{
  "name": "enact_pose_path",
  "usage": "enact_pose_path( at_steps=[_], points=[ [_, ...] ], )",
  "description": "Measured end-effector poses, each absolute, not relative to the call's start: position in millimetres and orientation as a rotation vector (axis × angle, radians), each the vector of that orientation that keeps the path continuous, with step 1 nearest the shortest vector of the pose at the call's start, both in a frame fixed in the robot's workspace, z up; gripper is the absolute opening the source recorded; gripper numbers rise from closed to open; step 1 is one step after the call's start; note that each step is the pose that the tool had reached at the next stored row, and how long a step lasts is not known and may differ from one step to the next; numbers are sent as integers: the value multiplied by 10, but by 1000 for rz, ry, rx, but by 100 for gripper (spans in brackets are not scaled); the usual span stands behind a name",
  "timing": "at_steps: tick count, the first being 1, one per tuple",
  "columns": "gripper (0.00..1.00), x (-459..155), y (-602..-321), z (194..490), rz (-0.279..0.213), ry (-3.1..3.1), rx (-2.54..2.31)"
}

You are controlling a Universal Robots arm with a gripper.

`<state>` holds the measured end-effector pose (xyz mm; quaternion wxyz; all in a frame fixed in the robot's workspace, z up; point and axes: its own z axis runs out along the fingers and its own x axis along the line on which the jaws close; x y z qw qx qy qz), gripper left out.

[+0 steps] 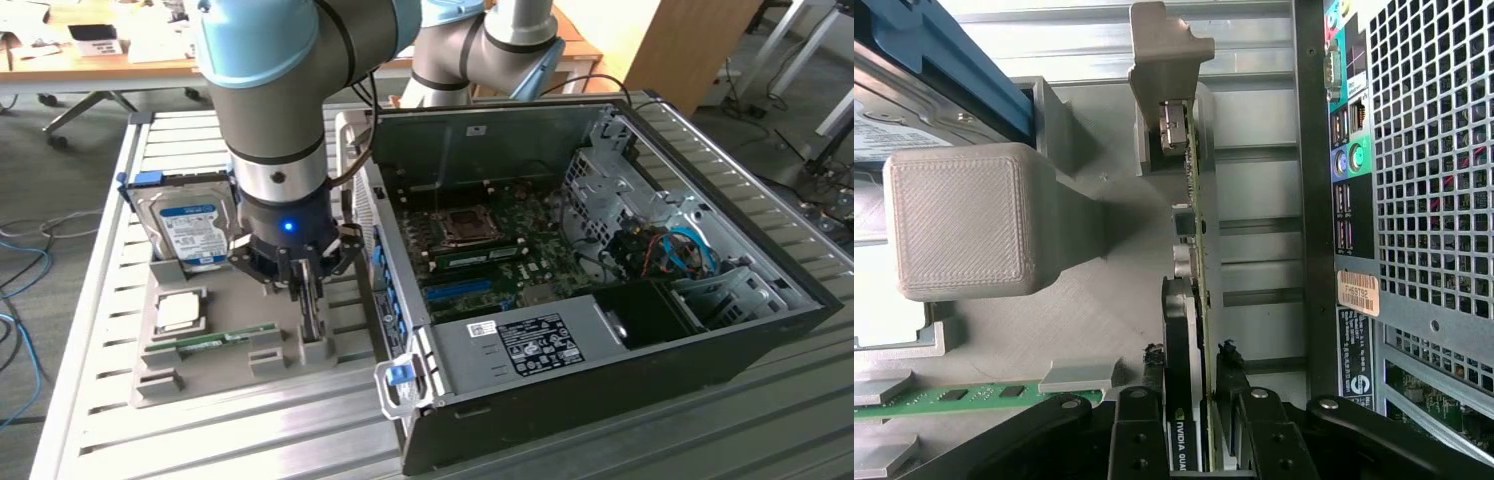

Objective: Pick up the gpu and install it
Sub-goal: 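Pick up the gpu and move the gpu toward the slot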

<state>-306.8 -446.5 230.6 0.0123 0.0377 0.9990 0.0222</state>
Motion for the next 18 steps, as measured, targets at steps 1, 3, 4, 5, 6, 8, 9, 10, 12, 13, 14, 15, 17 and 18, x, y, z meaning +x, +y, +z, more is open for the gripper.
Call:
enact_pose_path(
  at_steps=[1, 3, 4, 5, 6, 8, 9, 10, 12, 13, 14, 15, 17, 18],
  points=[
    [35, -3069, -4466, 2306, 69, 3114, 117],
    [35, -3069, -4465, 2306, 69, 3114, 118],
    [35, -3069, -4465, 2306, 69, 3114, 118],
    [35, -3069, -4466, 2306, 69, 3114, 117],
    [35, -3069, -4465, 2306, 69, 3114, 118],
    [33, -3069, -4465, 2307, 69, 3114, 117],
    [27, -3069, -4466, 2307, 69, 3114, 117],
    [27, -3069, -4466, 2307, 69, 3114, 117],
    [27, -3069, -4465, 2307, 69, 3114, 118],
    [27, -3069, -4466, 2307, 69, 3114, 117],
    [27, -3069, -4466, 2306, 69, 3114, 117],
    [27, -3069, -4466, 2307, 69, 3114, 117],
    [27, -3068, -4466, 2307, 69, 3114, 117],
    [27, -3069, -4465, 2306, 69, 3114, 118]
  ],
)
